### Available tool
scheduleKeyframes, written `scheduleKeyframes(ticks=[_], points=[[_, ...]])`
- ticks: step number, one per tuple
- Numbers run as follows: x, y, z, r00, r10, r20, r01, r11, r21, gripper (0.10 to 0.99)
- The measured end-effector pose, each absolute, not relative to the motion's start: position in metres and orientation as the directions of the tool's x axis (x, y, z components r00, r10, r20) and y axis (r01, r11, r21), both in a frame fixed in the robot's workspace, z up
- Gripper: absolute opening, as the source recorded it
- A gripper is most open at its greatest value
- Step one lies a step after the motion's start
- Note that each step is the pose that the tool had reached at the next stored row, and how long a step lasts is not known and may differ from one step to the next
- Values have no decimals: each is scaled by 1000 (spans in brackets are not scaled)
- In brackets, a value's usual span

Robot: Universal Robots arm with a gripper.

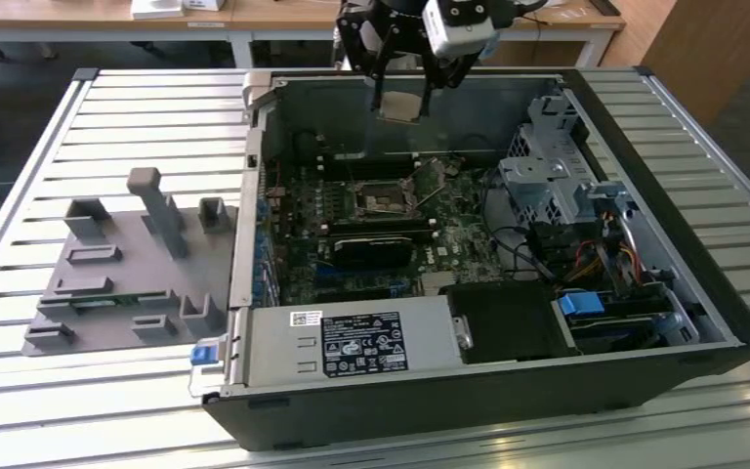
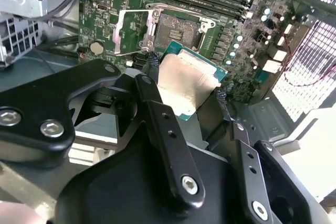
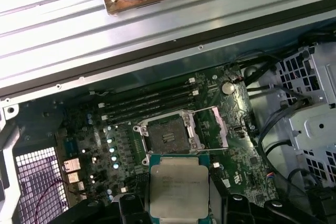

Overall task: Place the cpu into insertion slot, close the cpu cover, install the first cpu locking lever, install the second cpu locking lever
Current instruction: 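Place the cpu into insertion slot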

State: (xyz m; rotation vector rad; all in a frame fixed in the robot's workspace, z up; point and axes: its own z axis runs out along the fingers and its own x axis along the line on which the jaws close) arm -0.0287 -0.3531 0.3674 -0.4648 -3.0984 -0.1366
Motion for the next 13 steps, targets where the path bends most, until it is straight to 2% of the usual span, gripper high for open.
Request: scheduleKeyframes(ticks=[13], points=[[-29,-353,367,-908,419,16,419,905,78,537]])
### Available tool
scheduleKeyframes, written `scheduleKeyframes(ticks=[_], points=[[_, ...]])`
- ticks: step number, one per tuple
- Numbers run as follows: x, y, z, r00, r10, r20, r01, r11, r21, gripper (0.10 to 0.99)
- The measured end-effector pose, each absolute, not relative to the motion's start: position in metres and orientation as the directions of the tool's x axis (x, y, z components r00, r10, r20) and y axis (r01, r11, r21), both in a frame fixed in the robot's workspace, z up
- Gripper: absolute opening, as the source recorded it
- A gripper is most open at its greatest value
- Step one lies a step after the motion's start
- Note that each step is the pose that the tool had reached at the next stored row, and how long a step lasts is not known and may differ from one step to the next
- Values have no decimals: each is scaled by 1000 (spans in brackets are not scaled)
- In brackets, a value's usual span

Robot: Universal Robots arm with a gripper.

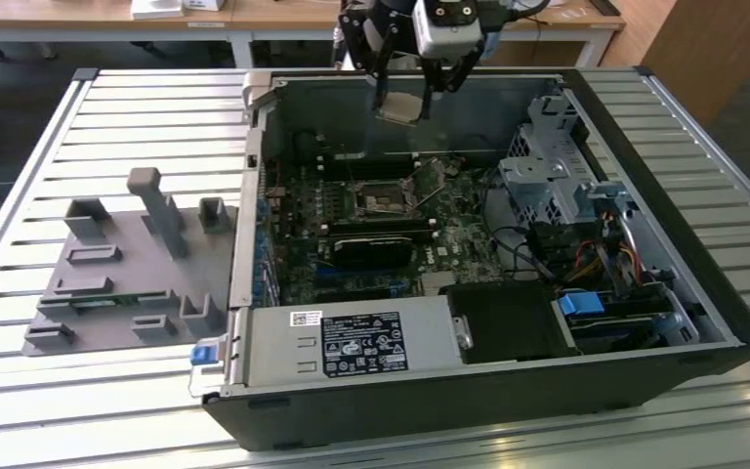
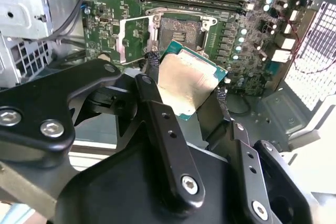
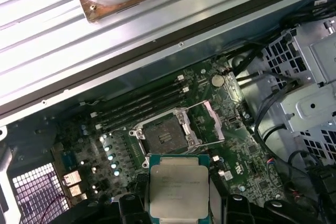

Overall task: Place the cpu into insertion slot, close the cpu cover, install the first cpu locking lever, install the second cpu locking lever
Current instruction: 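Place the cpu into insertion slot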

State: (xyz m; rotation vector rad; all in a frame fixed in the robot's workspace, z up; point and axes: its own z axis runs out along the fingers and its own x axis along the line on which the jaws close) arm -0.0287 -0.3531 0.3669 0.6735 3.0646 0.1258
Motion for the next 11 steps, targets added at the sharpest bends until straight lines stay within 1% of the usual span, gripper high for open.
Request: scheduleKeyframes(ticks=[11], points=[[-29,-353,366,-850,526,13,525,848,74,537]])
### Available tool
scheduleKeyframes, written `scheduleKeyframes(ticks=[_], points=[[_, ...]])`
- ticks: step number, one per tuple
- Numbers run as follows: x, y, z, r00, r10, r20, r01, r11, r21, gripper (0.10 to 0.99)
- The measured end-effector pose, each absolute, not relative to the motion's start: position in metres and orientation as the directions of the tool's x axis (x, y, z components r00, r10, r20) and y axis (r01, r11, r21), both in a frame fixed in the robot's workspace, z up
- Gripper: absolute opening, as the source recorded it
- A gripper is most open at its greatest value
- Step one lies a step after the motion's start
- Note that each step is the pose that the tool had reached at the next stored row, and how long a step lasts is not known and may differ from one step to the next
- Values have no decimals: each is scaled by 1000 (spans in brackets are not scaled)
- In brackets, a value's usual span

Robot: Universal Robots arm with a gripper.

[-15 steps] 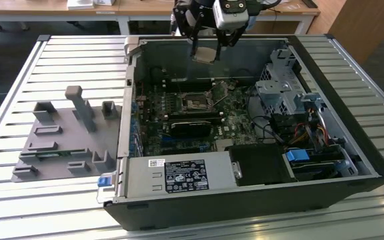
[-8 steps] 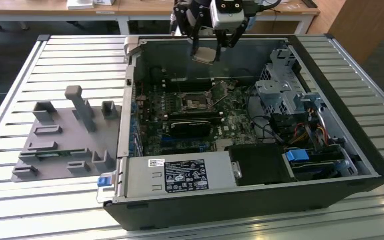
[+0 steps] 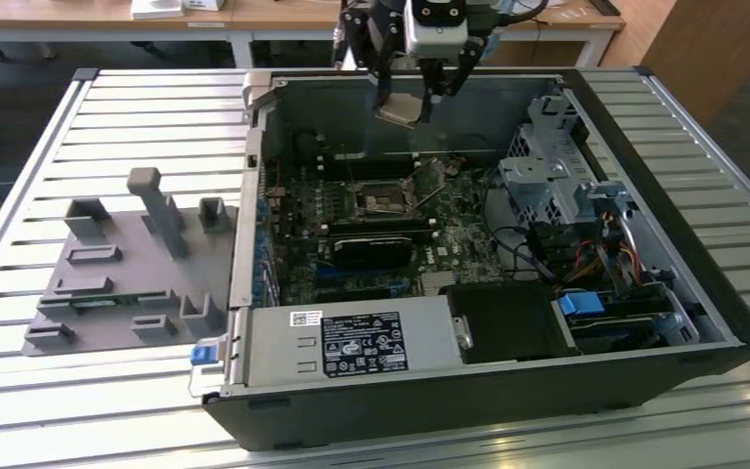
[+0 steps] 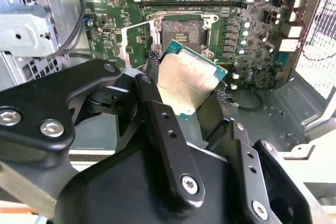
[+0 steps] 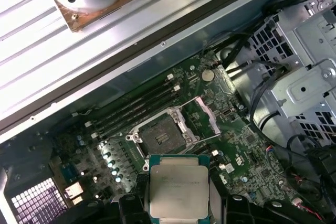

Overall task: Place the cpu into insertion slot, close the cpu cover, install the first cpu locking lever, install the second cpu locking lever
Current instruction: 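Place the cpu into insertion slot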

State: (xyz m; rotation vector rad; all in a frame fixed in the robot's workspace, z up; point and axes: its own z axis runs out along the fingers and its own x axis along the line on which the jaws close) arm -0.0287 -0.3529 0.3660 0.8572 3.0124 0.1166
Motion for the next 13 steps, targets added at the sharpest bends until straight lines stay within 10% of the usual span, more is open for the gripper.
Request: scheduleKeyframes(ticks=[13], points=[[-29,-353,365,-768,641,9,640,766,67,537]])
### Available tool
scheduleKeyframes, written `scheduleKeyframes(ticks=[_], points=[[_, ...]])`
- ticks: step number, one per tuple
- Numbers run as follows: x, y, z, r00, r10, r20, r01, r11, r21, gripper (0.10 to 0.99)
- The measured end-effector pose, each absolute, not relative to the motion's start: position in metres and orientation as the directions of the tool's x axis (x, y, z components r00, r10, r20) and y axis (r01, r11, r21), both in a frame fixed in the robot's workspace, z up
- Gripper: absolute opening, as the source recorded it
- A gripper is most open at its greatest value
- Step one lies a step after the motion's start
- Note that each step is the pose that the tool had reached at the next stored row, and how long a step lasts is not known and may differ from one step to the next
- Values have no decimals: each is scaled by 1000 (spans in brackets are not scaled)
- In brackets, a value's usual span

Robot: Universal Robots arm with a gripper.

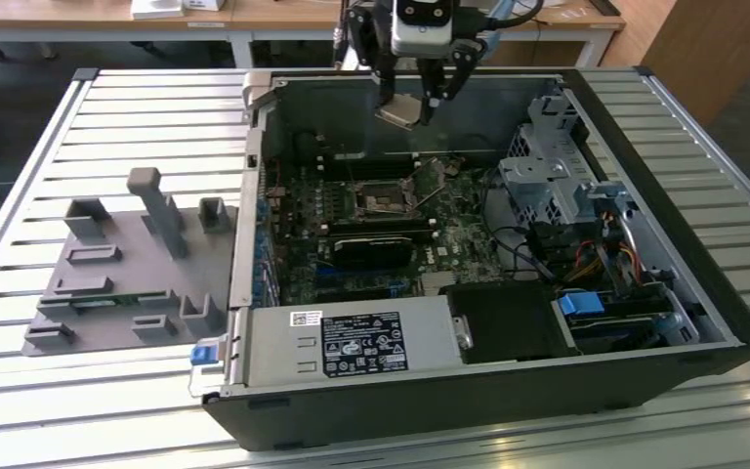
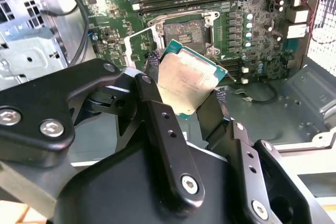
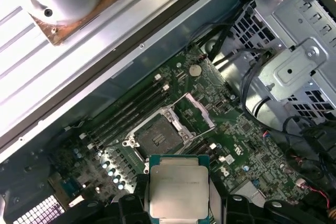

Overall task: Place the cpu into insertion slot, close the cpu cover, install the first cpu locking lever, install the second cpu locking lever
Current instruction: 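Place the cpu into insertion slot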

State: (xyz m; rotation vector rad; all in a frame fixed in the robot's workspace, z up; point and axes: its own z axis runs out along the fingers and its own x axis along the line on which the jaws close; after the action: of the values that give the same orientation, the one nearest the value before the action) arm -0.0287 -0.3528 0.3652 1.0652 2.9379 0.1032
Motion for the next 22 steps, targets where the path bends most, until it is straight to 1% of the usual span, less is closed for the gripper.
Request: scheduleKeyframes(ticks=[22], points=[[-29,-352,363,-574,819,4,817,573,63,537]])
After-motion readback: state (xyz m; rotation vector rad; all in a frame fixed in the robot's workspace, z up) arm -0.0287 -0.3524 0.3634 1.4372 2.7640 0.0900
